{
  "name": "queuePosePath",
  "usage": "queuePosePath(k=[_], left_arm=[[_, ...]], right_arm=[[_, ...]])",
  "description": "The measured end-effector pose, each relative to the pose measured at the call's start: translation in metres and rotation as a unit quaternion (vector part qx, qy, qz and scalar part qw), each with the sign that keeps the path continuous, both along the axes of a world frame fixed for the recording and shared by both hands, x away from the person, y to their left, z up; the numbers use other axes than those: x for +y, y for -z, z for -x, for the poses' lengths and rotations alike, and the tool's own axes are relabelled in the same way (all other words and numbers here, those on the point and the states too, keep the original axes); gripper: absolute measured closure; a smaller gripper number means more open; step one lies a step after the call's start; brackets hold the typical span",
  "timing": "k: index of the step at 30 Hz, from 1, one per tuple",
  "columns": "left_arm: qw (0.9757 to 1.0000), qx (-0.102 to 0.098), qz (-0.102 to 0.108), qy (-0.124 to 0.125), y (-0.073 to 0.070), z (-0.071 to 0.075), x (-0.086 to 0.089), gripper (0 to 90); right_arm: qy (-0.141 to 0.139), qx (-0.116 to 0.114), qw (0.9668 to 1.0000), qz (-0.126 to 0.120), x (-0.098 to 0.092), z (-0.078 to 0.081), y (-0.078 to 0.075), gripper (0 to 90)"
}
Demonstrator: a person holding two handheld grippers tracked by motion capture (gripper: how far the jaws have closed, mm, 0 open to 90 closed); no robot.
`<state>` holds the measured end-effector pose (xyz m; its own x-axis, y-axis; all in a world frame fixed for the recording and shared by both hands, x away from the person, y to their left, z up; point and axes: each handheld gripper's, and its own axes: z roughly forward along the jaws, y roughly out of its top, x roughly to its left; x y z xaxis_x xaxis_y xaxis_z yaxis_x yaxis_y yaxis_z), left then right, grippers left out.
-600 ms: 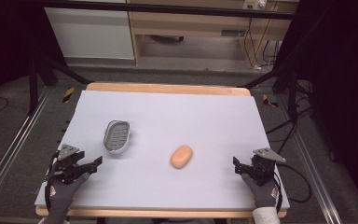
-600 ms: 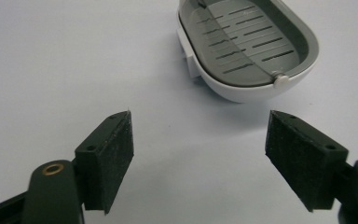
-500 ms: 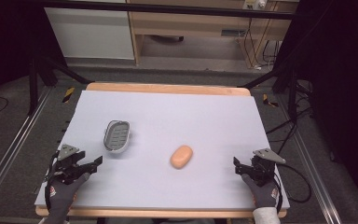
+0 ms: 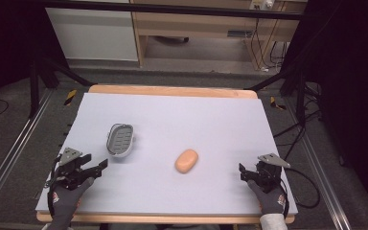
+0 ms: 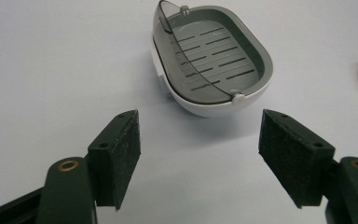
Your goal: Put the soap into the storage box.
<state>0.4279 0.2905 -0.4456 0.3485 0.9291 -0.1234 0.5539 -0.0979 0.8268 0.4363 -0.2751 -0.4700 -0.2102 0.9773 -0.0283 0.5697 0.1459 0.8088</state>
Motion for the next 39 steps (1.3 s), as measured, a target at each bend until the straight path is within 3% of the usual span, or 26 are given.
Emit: queuePosePath(k=[10,31,39], left_arm=[[0.9998,-0.004,0.003,0.017,-0.004,0.002,-0.014,28.1],[0.9985,-0.014,-0.013,0.051,-0.014,0.002,-0.043,24.8],[0.9971,-0.019,-0.020,0.071,-0.024,-0.002,-0.058,24.0]], right_arm=[[-0.005,0.002,1.0000,-0.002,0.002,0.000,0.000,7.9],[-0.010,0.000,1.0000,0.000,0.007,0.000,-0.002,7.3],[-0.007,-0.003,1.0000,0.000,0.006,0.000,-0.004,7.0]])
